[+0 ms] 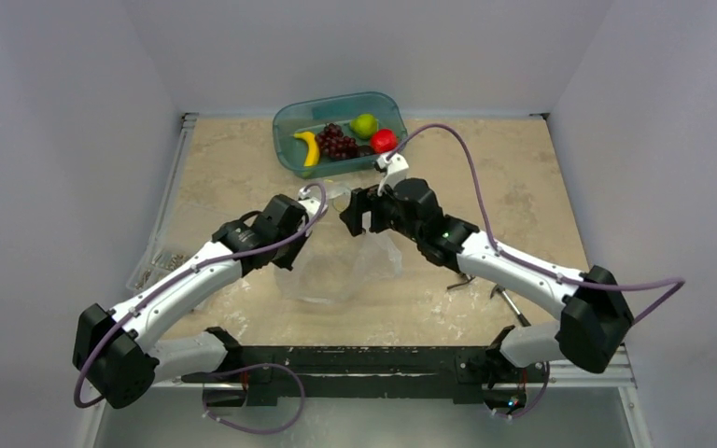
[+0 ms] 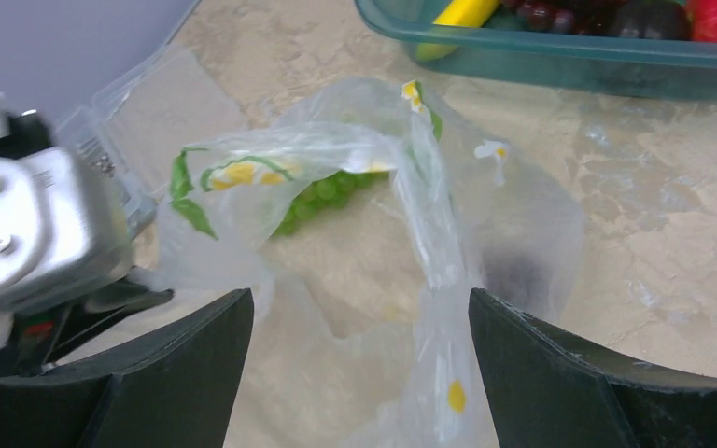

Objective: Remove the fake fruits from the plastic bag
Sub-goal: Adjust the plastic bag at the center of the board.

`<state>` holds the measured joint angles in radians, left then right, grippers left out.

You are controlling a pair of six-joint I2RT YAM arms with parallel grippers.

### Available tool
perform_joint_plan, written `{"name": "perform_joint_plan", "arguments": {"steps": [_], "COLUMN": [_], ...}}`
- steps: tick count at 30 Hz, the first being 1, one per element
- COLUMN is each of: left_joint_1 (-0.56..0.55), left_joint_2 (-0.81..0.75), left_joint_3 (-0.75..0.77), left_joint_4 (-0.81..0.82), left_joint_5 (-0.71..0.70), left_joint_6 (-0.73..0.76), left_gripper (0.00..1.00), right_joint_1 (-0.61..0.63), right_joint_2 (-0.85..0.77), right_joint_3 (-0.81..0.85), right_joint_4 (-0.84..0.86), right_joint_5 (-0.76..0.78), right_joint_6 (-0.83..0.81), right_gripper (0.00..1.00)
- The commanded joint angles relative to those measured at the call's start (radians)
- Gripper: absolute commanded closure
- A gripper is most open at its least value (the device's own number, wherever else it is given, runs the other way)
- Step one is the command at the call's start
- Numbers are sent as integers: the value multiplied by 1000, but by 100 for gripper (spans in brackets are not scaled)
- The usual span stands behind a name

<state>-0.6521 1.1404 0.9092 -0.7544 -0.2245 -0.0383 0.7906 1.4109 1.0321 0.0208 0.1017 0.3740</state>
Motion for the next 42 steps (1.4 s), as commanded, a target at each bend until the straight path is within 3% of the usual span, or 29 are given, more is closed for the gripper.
{"name": "perform_joint_plan", "arguments": {"steps": [1,4,7,10,15,18,20,23,29,36,42], "left_joint_1": [-10,-14,-14,-16,-17,-28,-82,-157,-167,-201,-282], "left_joint_2": [28,8,-49,-151,-254,-250,-247,-194,-192,-104,25], "left_joint_3": [50,57,32,-51,-180,-280,-347,-377,-403,-454,-385], "left_joint_4": [-20,-53,-113,-122,5,169,315,359,337,386,362], "left_joint_5": [196,300,387,355,532,669,688,673,589,641,593], "left_joint_6": [24,-11,-112,-301,-582,-708,-777,-801,-821,-843,-802], "left_gripper": [100,100,100,100,100,100,100,100,100,100,100], "right_joint_1": [0,0,0,-1,-1,0,1,2,1,2,0], "right_joint_2": [-137,-189,-206,-223,-251,-271,-290,-324,-387,-380,-342], "right_joint_3": [-144,-191,-157,-164,-233,-265,-267,-261,-277,-302,-309], "right_joint_4": [192,210,98,81,195,221,186,120,102,135,160], "right_joint_5": [-27,23,155,182,49,-22,-3,69,191,183,194], "right_joint_6": [4,42,105,133,81,63,50,42,57,81,76], "right_gripper": [17,18,18,18,20,20,20,19,18,19,18]}}
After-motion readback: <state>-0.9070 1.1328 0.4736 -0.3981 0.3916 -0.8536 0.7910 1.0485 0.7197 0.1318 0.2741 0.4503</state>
